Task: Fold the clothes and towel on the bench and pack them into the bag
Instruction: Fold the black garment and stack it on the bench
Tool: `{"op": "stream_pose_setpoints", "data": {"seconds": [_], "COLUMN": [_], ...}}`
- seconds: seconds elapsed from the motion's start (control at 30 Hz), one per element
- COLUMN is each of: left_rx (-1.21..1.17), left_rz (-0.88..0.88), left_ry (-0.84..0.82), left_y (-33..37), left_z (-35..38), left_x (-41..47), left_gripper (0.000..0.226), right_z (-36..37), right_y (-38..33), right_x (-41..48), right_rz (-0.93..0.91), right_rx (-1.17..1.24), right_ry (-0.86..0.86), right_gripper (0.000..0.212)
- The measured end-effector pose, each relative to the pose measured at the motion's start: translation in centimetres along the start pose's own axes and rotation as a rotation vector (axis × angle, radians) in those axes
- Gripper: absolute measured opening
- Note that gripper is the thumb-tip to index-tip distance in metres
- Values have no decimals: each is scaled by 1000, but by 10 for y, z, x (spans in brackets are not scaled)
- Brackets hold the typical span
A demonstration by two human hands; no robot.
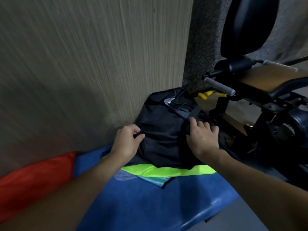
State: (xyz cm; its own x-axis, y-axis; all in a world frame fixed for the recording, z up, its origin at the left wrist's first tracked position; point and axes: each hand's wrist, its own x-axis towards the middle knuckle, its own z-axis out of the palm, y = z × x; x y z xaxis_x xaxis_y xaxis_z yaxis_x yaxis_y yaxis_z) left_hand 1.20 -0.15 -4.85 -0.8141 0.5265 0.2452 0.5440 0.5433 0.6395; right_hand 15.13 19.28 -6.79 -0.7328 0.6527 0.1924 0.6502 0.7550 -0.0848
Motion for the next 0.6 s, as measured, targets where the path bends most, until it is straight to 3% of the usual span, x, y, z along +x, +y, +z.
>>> {"op": "stream_pose_setpoints", "data": {"seconds": [0.07, 0.17, 0.3, 0.6], "left_rx": [-35, -156, -265, -479], "left_rz": [62, 127, 163, 196], "left_ry": [44, 96, 169, 384], "left_y": [6, 14, 32, 83], "left_z": [-10, -29, -61, -150], "left_x": [-2, -3, -12, -62], "left_gripper": [11, 10, 25, 27], "right_z": [-6, -18, -53, -152], "right_y": [5, 10, 9, -9], "right_x": [2, 2, -4, -57], "right_rz": [-9, -36, -66, -204], "right_rx": [21, 187, 367, 690], "right_ry": [44, 158, 249, 360], "right_gripper": [27, 13, 8, 11]}}
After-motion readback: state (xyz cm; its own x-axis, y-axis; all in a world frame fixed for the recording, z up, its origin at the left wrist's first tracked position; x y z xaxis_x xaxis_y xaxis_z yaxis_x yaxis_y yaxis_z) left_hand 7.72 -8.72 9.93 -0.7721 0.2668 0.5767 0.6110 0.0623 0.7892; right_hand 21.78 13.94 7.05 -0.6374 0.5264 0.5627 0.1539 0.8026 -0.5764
